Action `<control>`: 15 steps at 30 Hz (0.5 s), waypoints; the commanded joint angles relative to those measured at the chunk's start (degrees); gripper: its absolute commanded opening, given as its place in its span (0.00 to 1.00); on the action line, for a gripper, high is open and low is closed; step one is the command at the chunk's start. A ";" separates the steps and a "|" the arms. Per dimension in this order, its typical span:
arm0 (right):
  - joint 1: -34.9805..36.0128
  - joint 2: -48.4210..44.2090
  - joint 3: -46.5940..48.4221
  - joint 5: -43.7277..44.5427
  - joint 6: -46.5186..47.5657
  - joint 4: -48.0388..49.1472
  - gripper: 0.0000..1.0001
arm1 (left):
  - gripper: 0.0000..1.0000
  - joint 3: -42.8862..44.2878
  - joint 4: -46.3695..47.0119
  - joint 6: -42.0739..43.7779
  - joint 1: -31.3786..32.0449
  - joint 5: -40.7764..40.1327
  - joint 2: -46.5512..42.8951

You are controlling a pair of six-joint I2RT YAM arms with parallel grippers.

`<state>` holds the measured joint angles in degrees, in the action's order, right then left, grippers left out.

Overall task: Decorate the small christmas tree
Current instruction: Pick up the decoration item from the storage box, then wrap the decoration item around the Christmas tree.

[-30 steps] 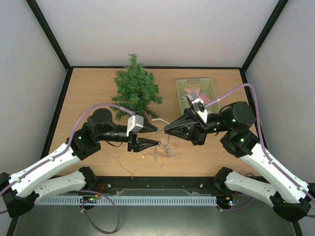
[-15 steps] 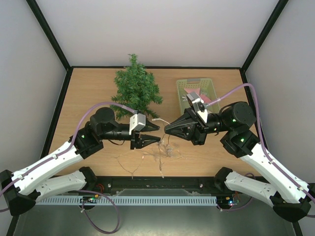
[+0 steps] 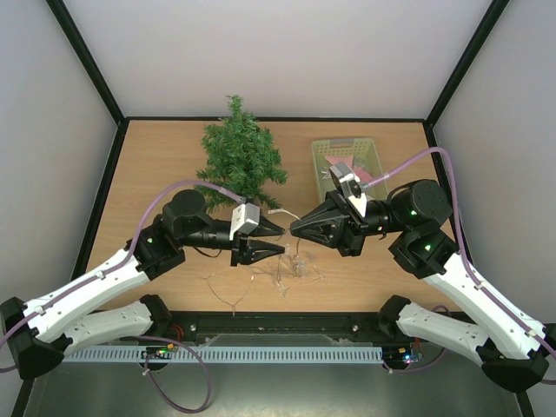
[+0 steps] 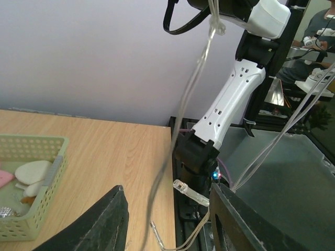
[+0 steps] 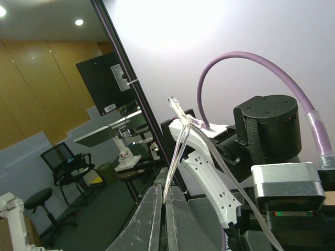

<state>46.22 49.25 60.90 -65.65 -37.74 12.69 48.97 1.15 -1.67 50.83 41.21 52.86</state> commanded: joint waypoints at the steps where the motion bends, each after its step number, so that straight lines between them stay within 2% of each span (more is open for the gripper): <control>1: 0.41 -0.40 1.59 -0.18 -0.30 2.29 0.02 | 0.45 -0.28 1.54 -0.08 0.40 2.47 0.38; 3: 0.34 -0.47 1.56 -0.04 -0.29 2.25 0.02 | 0.45 -0.28 1.47 -0.09 0.41 3.02 0.34; 4: 0.40 -0.47 1.51 0.02 -0.28 2.25 0.02 | 0.42 -0.28 1.22 0.10 0.41 3.26 0.39; 5: 0.35 -0.48 1.56 -0.04 -0.31 2.31 0.02 | 0.37 -0.20 1.02 0.29 0.46 3.18 0.40; 9: 0.31 -1.14 2.34 1.28 3.51 -1.70 0.02 | 0.03 0.28 -0.07 1.20 0.48 -3.19 -1.43; 15: 0.38 -3.53 4.83 14.12 13.74 -14.75 0.02 | 0.02 1.94 -2.56 2.47 0.41 -17.84 -8.17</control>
<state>46.22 47.77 62.74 -60.73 -31.11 5.54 48.88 -0.32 -0.80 50.98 34.13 49.30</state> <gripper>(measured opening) 0.017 0.029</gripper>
